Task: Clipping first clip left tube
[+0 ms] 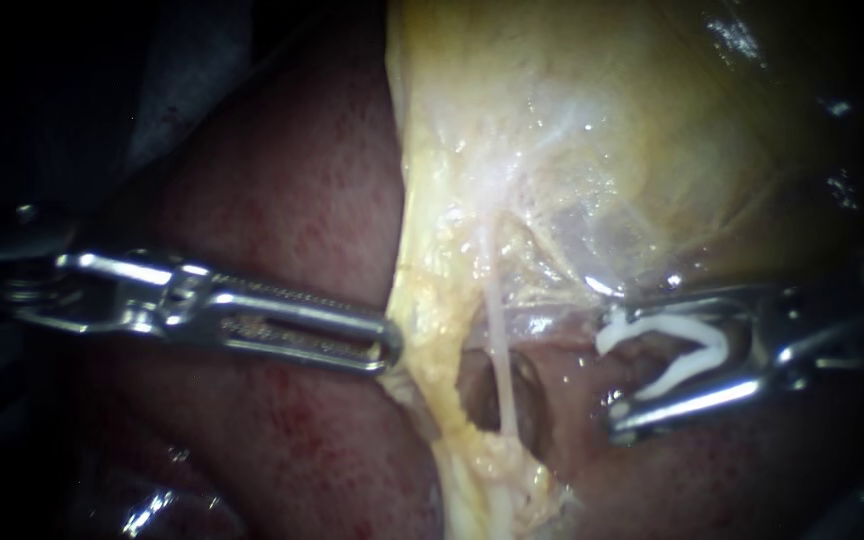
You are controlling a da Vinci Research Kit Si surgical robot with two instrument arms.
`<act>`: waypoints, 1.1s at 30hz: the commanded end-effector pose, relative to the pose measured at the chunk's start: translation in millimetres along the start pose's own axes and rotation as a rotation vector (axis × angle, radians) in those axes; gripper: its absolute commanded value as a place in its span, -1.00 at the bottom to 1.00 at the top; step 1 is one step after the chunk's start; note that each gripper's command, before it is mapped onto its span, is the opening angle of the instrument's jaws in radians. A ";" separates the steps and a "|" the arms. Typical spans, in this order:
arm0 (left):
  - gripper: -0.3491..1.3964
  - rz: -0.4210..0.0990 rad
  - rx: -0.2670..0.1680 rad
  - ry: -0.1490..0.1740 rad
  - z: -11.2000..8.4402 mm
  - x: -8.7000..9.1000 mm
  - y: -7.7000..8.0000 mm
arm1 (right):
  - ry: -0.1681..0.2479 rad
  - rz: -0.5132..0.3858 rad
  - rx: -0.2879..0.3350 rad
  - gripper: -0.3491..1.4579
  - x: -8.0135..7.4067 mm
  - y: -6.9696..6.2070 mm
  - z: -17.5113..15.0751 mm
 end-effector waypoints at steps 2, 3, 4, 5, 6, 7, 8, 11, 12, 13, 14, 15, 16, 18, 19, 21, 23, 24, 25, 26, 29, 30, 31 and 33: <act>-1.00 -0.001 0.000 0.000 0.0 0.0 0.0 | -0.008 -0.005 0.008 0.04 -0.4 -0.2 1.4; -1.00 -0.001 0.000 0.000 -0.1 0.0 -0.1 | -0.011 -0.007 0.012 0.04 -0.5 -0.2 1.9; -1.00 -0.001 0.000 0.000 -0.1 0.0 -0.1 | -0.014 -0.010 0.015 0.04 -0.6 -0.3 2.6; -1.00 -0.001 0.000 0.000 -0.1 0.1 -0.1 | -0.017 -0.011 0.019 0.04 -0.7 -0.3 3.1; -1.00 -0.001 0.000 0.000 -0.1 0.1 -0.1 | -0.019 -0.013 0.021 0.04 -0.8 -0.2 3.5; -1.00 -0.001 -0.001 0.000 -0.1 0.1 -0.2 | -0.019 -0.015 0.019 0.04 -0.9 -0.2 4.0; -1.00 -0.001 -0.001 -0.001 -0.1 0.1 -0.2 | -0.019 -0.016 0.018 0.04 -1.0 -0.2 4.4; -1.00 -0.001 -0.001 -0.001 -0.1 0.1 -0.4 | -0.022 -0.021 0.020 0.04 -1.3 0.0 5.6; -1.00 -0.001 -0.001 -0.001 -0.1 0.1 -0.4 | -0.023 -0.022 0.019 0.04 -1.4 0.0 5.9; -1.00 -0.001 -0.001 -0.001 -0.1 0.1 -0.5 | -0.023 -0.023 0.017 0.04 -1.6 0.1 6.2; -1.00 -0.001 -0.001 -0.001 -0.2 0.1 -0.5 | -0.023 -0.019 0.016 0.04 -1.7 0.3 6.6; -1.00 -0.001 -0.001 -0.001 -0.2 0.1 -0.6 | -0.024 -0.021 0.017 0.04 -1.9 0.4 7.0; -1.00 -0.001 -0.001 -0.001 -0.2 0.1 -0.6 | -0.026 -0.021 0.018 0.04 -2.0 0.6 7.2; -1.00 -0.002 -0.001 -0.001 -0.3 0.1 -0.7 | -0.031 -0.024 0.026 0.04 -2.3 1.0 7.8; -1.00 -0.002 -0.001 -0.001 -0.3 0.0 -0.8 | -0.033 -0.024 0.027 0.04 -2.4 1.2 8.0; -1.00 -0.002 -0.001 -0.001 -0.3 0.0 -0.8 | -0.033 -0.026 0.025 0.04 -2.6 1.7 8.4; -1.00 -0.002 -0.001 -0.001 -0.3 0.0 -0.9 | -0.032 -0.027 0.022 0.04 -2.8 2.2 8.7; -1.00 -0.002 -0.001 -0.001 -0.3 0.0 -1.0 | -0.032 -0.027 0.021 0.04 -2.9 2.4 8.9; -1.00 -0.002 -0.001 -0.001 -0.3 0.0 -1.0 | -0.032 -0.028 0.021 0.04 -2.9 2.5 9.0; -1.00 -0.002 -0.001 -0.001 -0.3 0.0 -1.0 | -0.032 -0.028 0.020 0.04 -2.9 2.7 9.1; -1.00 -0.002 -0.001 -0.001 -0.3 0.0 -1.0 | -0.031 -0.029 0.016 0.04 -3.0 3.1 9.7; -1.00 -0.002 -0.001 -0.001 -0.3 0.0 -1.1 | -0.031 -0.029 0.015 0.04 -3.0 3.2 10.0; -1.00 -0.002 -0.001 -0.001 -0.3 0.1 -1.1 | -0.031 -0.030 0.014 0.04 -3.1 3.3 10.2; -1.00 -0.002 -0.001 -0.001 -0.3 0.1 -1.1 | -0.031 -0.031 0.012 0.04 -3.1 3.3 10.7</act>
